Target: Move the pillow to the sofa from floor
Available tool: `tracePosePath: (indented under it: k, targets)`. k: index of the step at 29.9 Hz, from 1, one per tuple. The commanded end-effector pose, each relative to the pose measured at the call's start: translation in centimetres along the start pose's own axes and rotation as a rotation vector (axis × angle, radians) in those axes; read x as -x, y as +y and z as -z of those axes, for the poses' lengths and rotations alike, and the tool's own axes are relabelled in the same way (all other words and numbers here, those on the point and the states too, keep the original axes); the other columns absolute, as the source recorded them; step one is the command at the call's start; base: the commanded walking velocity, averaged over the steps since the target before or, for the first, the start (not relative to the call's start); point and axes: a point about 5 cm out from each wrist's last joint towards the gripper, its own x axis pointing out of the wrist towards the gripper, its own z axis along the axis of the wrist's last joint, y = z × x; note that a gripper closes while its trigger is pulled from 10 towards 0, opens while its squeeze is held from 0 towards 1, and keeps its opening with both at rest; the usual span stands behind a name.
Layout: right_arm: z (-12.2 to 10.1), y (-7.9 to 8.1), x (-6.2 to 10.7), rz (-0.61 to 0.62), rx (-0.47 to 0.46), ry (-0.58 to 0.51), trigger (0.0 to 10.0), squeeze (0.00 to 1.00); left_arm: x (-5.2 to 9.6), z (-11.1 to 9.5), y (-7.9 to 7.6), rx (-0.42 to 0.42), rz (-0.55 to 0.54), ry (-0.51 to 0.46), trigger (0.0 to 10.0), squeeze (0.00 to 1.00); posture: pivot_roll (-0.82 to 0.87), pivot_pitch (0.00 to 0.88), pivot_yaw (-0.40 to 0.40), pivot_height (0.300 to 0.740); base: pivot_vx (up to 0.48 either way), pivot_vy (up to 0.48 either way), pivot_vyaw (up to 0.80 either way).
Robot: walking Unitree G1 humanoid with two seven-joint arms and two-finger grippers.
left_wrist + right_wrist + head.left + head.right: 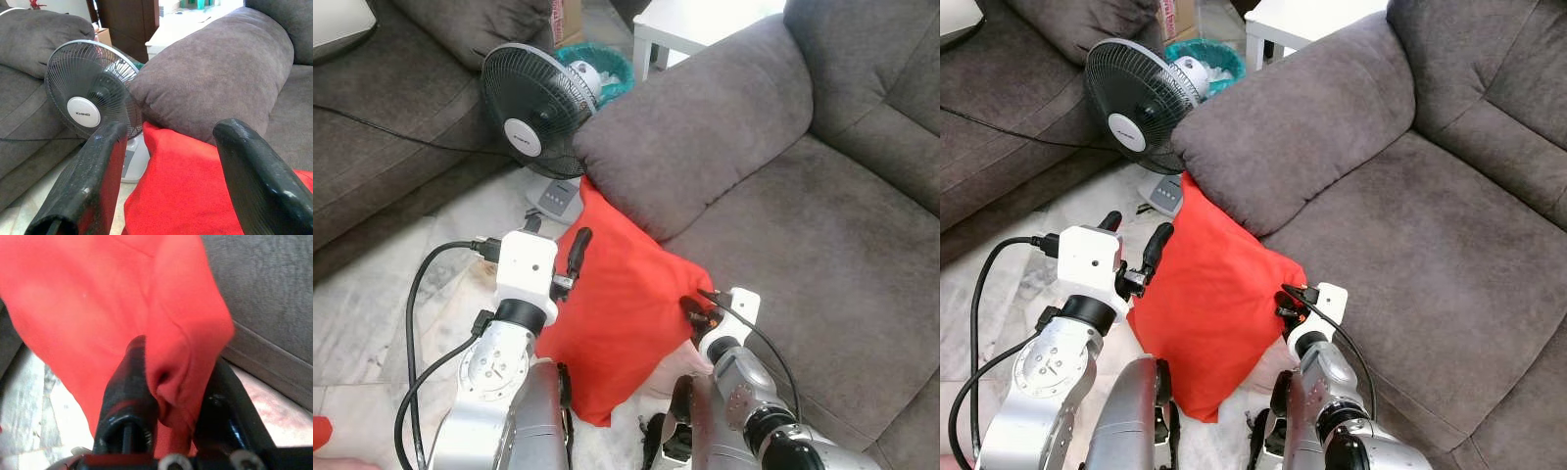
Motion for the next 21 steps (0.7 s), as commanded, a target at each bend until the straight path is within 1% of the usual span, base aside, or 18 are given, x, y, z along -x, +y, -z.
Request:
tracePosePath:
  k: [1, 13, 17, 21]
  targets:
    - [0.9, 0.0, 0.3, -0.008, 0.023, 0.036, 0.0, 0.0, 0.0, 0.2, -0.2, 0.009, 0.008, 0.011, 10.0, 0.0, 0.38, 0.274, -0.081, 0.625, 0.0, 0.0, 0.0]
    - [0.9, 0.0, 0.2, -0.011, 0.022, 0.044, 0.0, 0.0, -0.6, 0.3, 0.0, 0.0, -0.008, -0.008, 10.0, 0.0, 0.37, 0.244, -0.083, 0.625, 0.0, 0.0, 0.0]
    - [0.6, 0.2, 0.1, -0.018, 0.033, 0.028, 0.0, 0.0, -0.7, 0.4, 0.3, -0.001, -0.015, -0.008, 10.0, 0.0, 0.37, 0.229, -0.082, 0.625, 0.0, 0.0, 0.0]
    - [-0.1, 0.2, 0.0, -0.025, 0.048, -0.004, 0.0, 0.0, -0.8, 1.1, 0.6, -0.014, -0.015, 0.006, 10.0, 0.0, 0.35, 0.204, -0.078, 0.625, 0.0, 0.0, 0.0]
